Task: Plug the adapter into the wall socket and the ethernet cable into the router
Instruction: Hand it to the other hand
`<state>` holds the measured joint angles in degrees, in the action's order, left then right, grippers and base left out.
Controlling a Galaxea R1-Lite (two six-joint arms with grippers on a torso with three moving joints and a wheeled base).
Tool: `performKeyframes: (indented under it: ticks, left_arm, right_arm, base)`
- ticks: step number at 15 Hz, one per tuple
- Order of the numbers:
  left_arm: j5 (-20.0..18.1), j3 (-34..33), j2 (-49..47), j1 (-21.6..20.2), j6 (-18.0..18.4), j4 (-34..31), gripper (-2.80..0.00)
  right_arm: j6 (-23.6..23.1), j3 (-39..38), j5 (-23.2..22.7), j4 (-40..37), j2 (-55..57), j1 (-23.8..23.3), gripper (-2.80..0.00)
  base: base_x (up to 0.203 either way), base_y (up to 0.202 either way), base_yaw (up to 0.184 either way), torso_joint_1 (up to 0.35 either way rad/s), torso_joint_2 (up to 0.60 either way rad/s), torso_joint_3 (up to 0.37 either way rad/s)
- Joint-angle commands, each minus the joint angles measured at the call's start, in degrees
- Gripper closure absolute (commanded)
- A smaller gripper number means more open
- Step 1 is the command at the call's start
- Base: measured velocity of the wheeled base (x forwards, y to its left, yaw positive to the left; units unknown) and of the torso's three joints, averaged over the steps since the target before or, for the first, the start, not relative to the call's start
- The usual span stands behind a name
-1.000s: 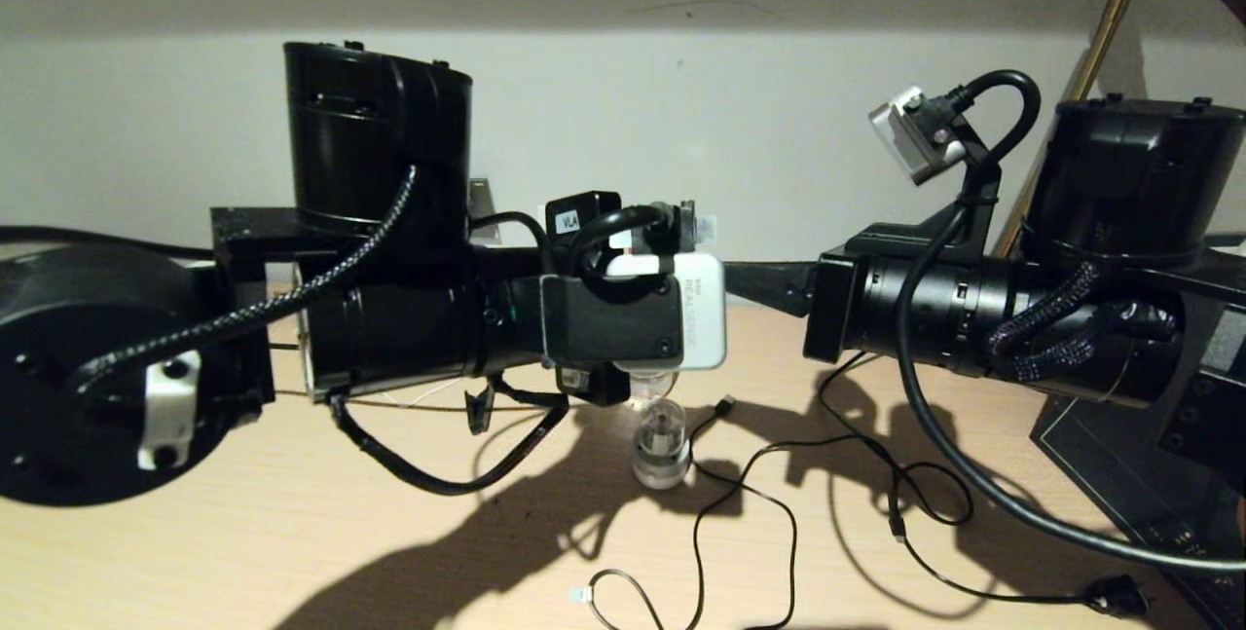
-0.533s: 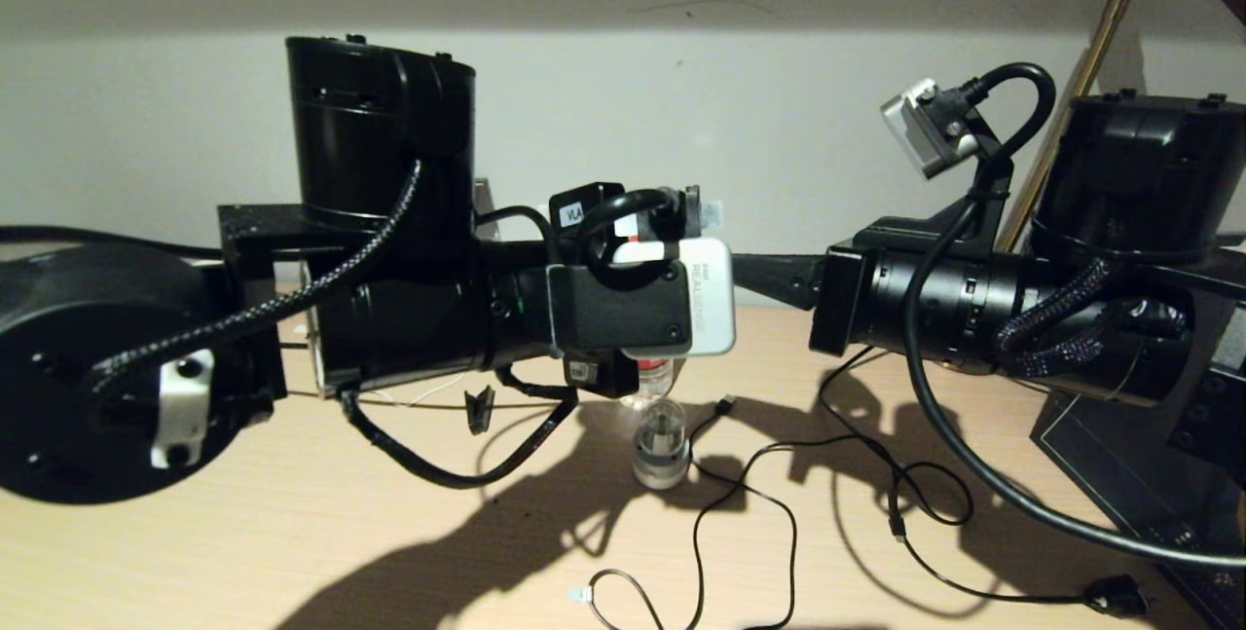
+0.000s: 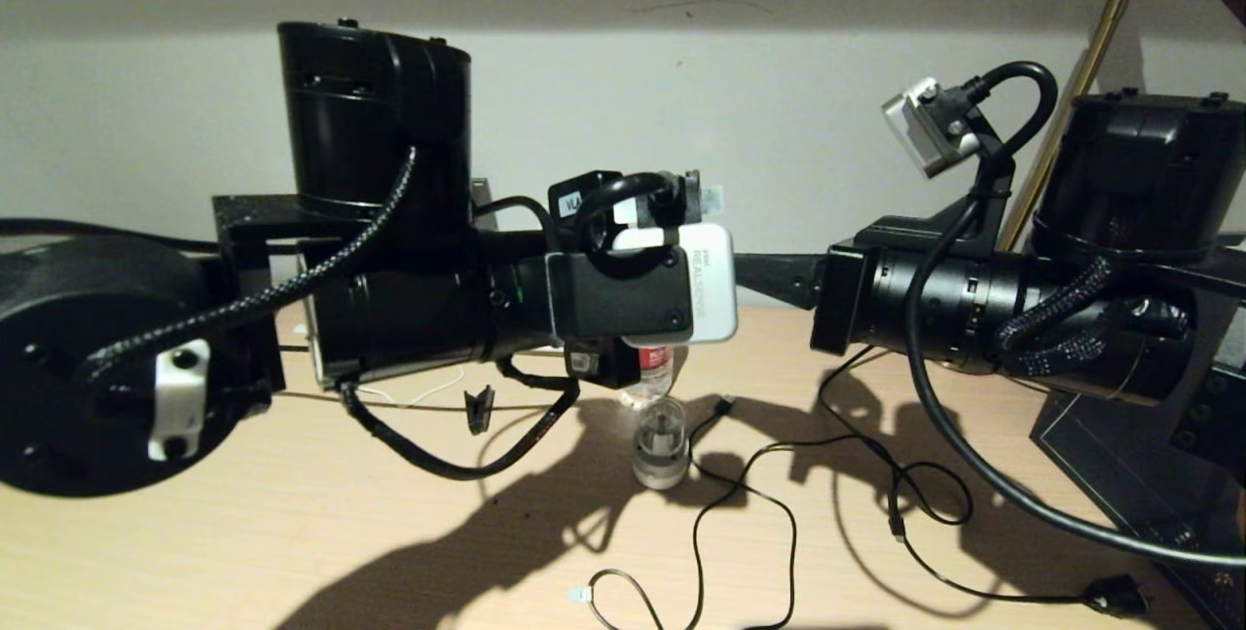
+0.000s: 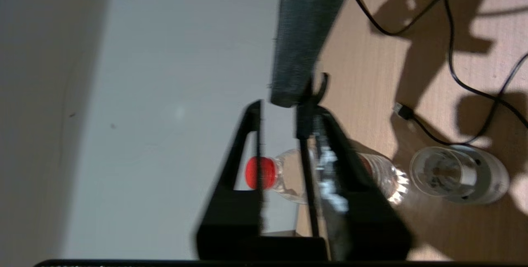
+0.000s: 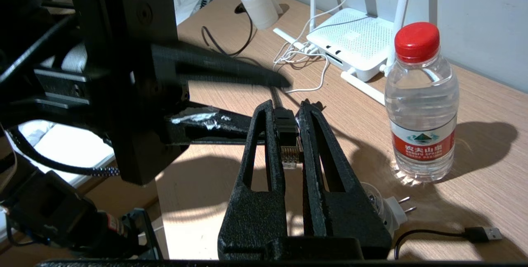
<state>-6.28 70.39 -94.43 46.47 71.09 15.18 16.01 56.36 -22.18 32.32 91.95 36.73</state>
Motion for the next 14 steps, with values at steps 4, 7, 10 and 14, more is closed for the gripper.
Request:
performKeyframes:
  ticks: [4,7,10,14]
  left_arm:
    - [-0.3,0.1,0.0,0.7,0.4,0.1,-2.80]
    - [-0.2,-3.4,2.8,0.5,0.6,0.1,-2.80]
    - [-0.1,-8.0,8.1,-2.4,0.5,0.1,-2.80]
    - [-0.7,-11.4,11.5,-6.9,0.6,1.6,-2.80]
  right_arm:
    - [0.3,-0.2,-0.1,0.2,-0.1,0.0,0.00]
    - [3.6,-0.2,1.8,0.2,-0.5,-0.2,0.00]
    - [8.0,-0.2,7.6,0.5,-0.7,-0.5,0.00]
    - [19.0,0.1,7.6,-0.4,-3.4,-1.8,0.00]
  base:
    - [0.000,0.000,0.000,0.000,0.00,0.000]
    - [0.000,0.000,0.000,0.000,0.00,0.000]
    - [0.000,0.000,0.000,0.000,0.00,0.000]
    - [0.000,0.000,0.000,0.000,0.00,0.000]
